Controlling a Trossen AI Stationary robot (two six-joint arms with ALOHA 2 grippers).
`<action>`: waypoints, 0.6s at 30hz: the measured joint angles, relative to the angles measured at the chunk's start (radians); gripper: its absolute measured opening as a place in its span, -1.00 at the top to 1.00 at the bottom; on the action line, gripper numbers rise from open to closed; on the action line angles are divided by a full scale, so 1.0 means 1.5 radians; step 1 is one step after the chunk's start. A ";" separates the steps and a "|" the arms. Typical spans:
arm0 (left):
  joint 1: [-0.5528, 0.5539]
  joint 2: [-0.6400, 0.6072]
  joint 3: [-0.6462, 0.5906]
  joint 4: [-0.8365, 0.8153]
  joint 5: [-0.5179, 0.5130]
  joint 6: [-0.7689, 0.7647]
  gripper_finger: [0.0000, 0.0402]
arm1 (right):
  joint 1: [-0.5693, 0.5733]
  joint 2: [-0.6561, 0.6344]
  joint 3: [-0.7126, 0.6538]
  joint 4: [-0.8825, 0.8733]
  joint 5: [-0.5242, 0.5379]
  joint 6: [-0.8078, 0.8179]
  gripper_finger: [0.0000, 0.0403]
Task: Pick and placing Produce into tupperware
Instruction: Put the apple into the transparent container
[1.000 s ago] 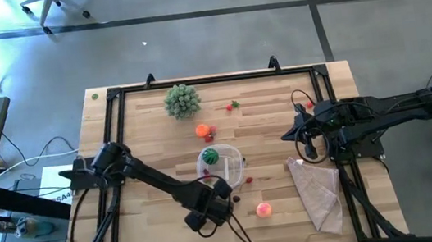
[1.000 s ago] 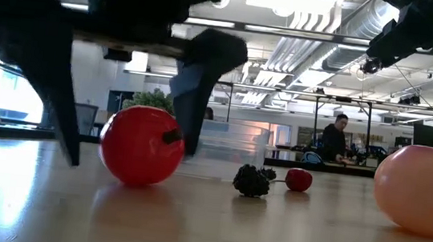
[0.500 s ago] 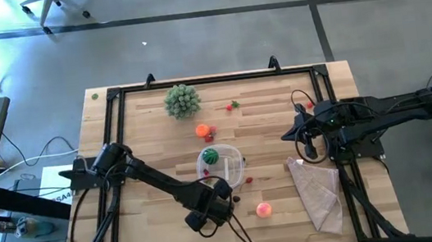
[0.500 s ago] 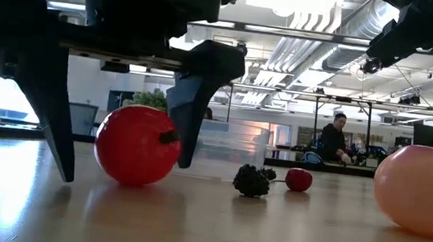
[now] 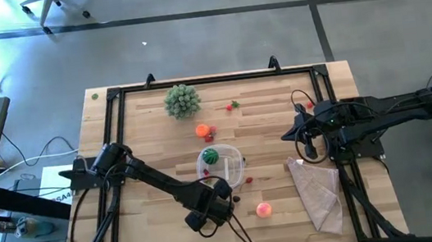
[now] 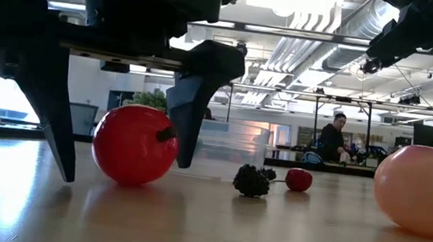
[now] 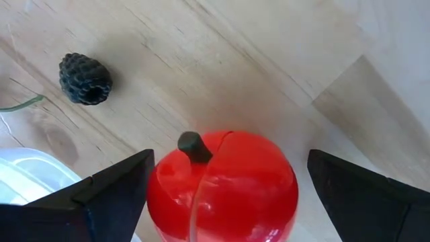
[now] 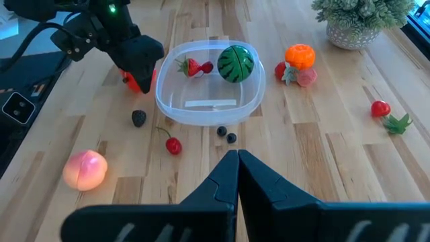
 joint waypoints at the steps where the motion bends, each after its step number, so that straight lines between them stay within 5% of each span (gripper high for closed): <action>1: 0.000 0.000 0.000 0.000 0.000 0.000 -0.87 | 0.000 0.000 0.000 0.000 0.000 0.000 1.00; 18: 0.000 -0.001 0.001 -0.005 0.006 0.000 -0.34 | 0.000 0.000 0.000 0.000 0.000 0.000 1.00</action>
